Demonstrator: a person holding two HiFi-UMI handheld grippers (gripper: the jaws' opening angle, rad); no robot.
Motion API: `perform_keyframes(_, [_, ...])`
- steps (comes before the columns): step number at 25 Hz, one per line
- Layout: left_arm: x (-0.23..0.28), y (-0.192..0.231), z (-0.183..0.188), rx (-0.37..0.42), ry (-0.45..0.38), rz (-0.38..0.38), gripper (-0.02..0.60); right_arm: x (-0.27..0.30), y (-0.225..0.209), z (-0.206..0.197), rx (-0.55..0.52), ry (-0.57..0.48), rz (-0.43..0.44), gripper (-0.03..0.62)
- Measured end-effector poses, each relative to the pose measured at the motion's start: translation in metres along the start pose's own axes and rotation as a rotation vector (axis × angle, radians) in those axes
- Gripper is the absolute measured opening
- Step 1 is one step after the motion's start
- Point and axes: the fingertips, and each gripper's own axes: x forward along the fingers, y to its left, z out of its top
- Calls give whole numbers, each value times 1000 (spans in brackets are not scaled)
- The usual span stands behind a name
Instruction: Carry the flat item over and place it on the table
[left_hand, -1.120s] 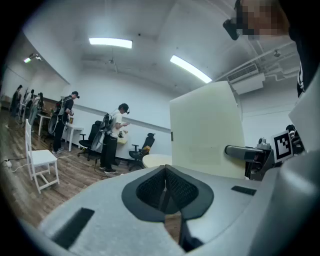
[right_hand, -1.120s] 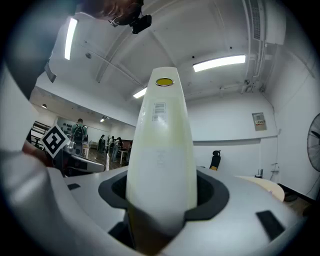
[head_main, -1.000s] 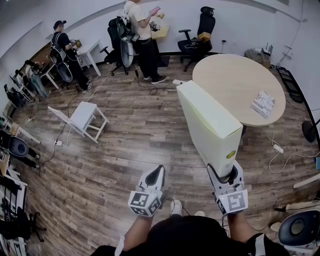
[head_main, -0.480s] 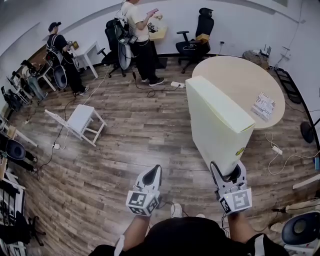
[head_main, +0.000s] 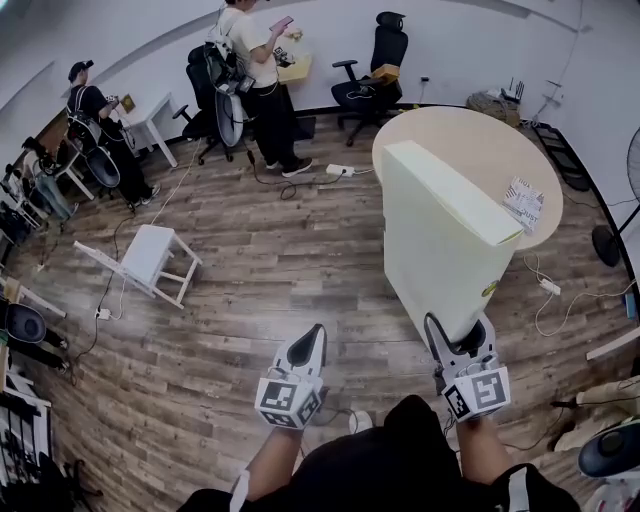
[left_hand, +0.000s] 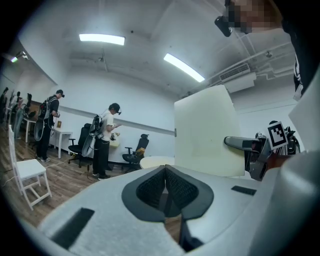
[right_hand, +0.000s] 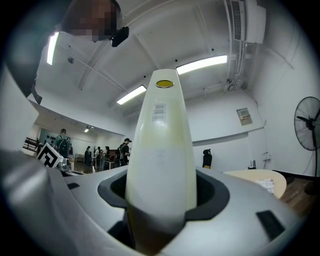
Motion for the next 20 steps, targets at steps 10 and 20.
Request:
perform_keyframes(10, [79, 9, -3, -9, 40, -59, 6, 52, -51, -11, 12, 8, -38, 275])
perform_keyframes(20, [195, 18, 9, 13, 71, -71, 6, 124, -135, -22, 20, 24, -45, 276])
